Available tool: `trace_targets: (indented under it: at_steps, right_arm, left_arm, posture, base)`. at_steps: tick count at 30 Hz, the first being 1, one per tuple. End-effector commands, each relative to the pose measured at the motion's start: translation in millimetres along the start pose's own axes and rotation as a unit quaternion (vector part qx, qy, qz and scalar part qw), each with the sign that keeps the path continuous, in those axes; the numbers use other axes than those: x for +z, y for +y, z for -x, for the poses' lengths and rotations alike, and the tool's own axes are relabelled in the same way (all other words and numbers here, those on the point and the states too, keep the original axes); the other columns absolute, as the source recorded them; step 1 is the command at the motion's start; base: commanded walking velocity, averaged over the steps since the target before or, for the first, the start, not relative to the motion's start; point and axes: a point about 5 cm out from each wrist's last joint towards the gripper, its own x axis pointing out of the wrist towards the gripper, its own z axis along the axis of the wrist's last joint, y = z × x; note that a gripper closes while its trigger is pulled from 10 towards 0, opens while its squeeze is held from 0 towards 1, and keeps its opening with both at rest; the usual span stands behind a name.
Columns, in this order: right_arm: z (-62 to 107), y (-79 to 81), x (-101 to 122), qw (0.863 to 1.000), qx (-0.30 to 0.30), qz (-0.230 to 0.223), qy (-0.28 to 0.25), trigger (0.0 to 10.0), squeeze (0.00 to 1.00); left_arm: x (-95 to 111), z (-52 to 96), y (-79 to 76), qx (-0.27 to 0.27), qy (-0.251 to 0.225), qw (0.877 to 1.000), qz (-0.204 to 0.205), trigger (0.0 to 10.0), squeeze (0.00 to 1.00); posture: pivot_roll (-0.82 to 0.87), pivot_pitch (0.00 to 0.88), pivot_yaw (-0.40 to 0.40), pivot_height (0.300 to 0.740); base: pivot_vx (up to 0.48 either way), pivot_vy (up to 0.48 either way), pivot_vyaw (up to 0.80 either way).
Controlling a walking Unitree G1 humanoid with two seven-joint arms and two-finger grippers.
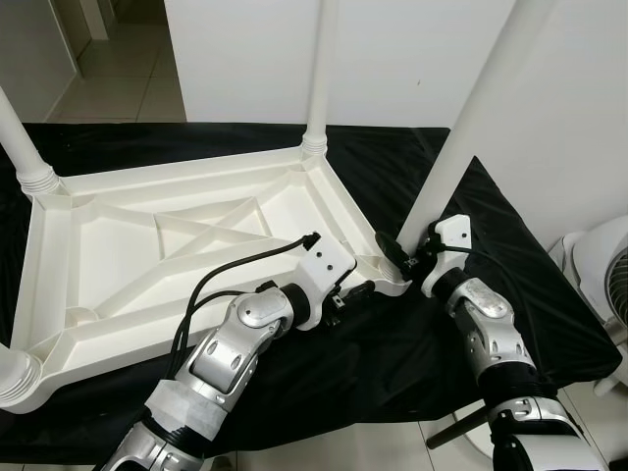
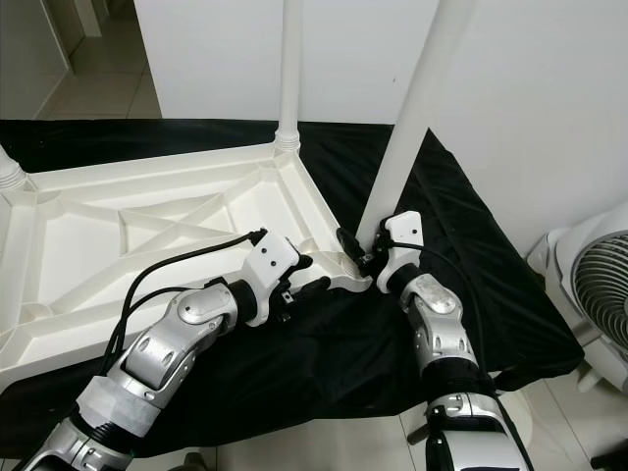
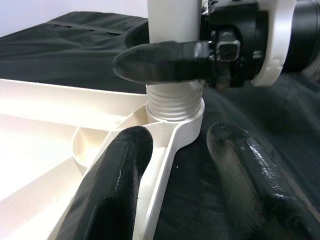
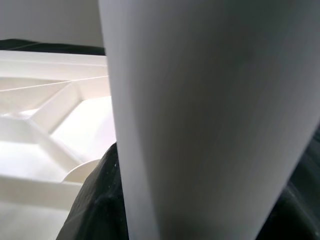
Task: Building children table
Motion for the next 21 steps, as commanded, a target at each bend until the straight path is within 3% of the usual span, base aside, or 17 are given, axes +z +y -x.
trace_targets:
  at_steps: [1, 4, 7, 8, 17, 19, 21]
  right_arm:
    - [3.0, 11.0, -15, 0.999, -0.015, -0.006, 0.036, 10.0, 0.00]
    - [3.4, 15.4, -14, 0.999, -0.025, -0.005, 0.033, 10.0, 0.00]
    - [4.2, 20.0, -13, 0.997, -0.072, -0.016, 0.032, 10.0, 0.00]
    - [7.0, 21.7, -11, 0.990, -0.133, -0.026, 0.031, 10.0, 0.00]
    - [12.7, 30.8, -9, 0.977, -0.207, -0.032, 0.032, 10.0, 0.00]
    - [16.5, 41.5, -7, 0.968, -0.242, -0.051, 0.034, 10.0, 0.00]
    - [17.0, 48.4, -5, 0.970, -0.236, -0.052, 0.033, 10.0, 0.00]
  left_arm:
    - [-5, 1.2, 4.4, 0.024, 0.007, 1.000, 0.000, 10.0, 0.00]
    - [-5, 1.6, 4.8, 0.025, 0.007, 1.000, 0.000, 10.0, 0.00]
    - [-6, 2.0, 4.9, 0.026, 0.008, 1.000, 0.000, 10.0, 0.00]
    - [-7, 2.0, 4.5, 0.025, 0.007, 1.000, 0.000, 10.0, 0.00]
    - [-6, 0.9, 2.8, 0.021, 0.005, 1.000, 0.003, 10.0, 0.00]
    - [-6, 0.7, 1.0, 0.018, 0.003, 1.000, 0.005, 10.0, 0.00]
    - [-6, 1.1, 0.6, 0.018, 0.003, 1.000, 0.006, 10.0, 0.00]
  posture:
    - [0.11, 0.000, -0.063, 0.740]
    - [0.10, 0.000, -0.064, 0.740]
    - [0.10, 0.000, -0.067, 0.740]
    - [0.10, 0.000, -0.069, 0.740]
    - [0.09, 0.000, -0.078, 0.740]
    - [0.10, 0.000, -0.085, 0.740]
    - [0.10, 0.000, -0.085, 0.740]
  base:
    - [0.000, 0.000, 0.00]
    - [0.000, 0.000, 0.00]
    - [0.000, 0.000, 0.00]
    - [0.000, 0.000, 0.00]
    - [0.000, 0.000, 0.00]
    - [0.000, 0.000, 0.00]
    - [0.000, 0.000, 0.00]
